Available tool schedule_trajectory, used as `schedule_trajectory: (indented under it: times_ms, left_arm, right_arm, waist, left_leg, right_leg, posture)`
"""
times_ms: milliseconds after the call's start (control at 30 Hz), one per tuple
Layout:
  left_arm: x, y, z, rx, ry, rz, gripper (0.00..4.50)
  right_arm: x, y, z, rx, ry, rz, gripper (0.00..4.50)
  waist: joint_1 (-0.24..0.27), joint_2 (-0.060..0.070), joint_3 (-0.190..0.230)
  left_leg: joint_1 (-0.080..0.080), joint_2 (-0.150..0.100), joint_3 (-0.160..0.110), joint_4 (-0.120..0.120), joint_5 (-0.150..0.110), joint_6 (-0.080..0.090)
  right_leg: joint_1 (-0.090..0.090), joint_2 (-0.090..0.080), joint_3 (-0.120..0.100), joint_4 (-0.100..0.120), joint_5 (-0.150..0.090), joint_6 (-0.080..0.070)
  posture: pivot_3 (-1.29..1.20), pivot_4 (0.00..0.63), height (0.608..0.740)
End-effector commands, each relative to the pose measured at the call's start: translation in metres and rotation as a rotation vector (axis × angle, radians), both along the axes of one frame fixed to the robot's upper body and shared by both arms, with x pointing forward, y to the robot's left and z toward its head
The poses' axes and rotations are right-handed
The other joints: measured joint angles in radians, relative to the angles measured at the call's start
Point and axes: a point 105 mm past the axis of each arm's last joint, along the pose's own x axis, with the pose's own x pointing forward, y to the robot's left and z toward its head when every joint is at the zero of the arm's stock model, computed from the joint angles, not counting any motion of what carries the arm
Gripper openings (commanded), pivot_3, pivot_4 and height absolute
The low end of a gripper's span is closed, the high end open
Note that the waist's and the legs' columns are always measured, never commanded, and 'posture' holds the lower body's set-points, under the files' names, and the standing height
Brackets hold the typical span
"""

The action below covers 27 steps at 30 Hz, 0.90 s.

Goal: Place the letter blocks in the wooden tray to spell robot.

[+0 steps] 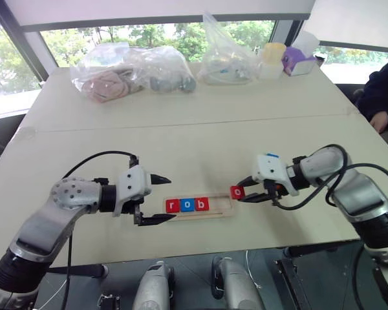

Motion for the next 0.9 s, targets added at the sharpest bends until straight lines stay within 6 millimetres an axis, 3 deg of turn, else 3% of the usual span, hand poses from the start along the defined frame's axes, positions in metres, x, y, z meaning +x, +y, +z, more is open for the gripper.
schedule_trajectory:
  times_ms: [33, 300, 900]
  left_arm:
    - [-0.002, -0.002, 0.010, -0.009, -0.037, -0.015, 4.50]
    - [-0.005, -0.003, 0.010, -0.013, -0.033, -0.009, 4.50]
    - [-0.009, -0.003, 0.006, -0.016, -0.026, -0.006, 4.50]
  right_arm:
    - [-0.003, 0.016, -0.003, 0.003, -0.007, 0.024, 1.12]
    - [-0.005, 0.033, -0.016, 0.014, 0.017, 0.024, 1.12]
    - [-0.003, 0.038, -0.017, 0.010, -0.012, 0.020, 1.12]
  waist:
    - [0.000, 0.000, 0.000]
    - [-0.001, 0.000, 0.000]
    - [-0.002, 0.000, 0.000]
  left_leg:
    - [0.000, 0.000, 0.000, 0.000, 0.000, 0.000]
    - [0.000, -0.001, 0.001, 0.000, 0.000, 0.000]
    - [0.000, -0.001, 0.001, 0.000, 0.000, 0.000]
  right_leg:
    - [0.000, 0.000, 0.000, 0.000, 0.000, 0.000]
    - [0.000, 0.000, 0.000, 0.000, 0.000, -0.001]
    - [0.000, 0.000, 0.000, 0.000, 0.000, 0.000]
  posture:
    - [0.00, 0.150, 0.740]
    - [0.00, 0.150, 0.740]
    - [0.00, 0.150, 0.740]
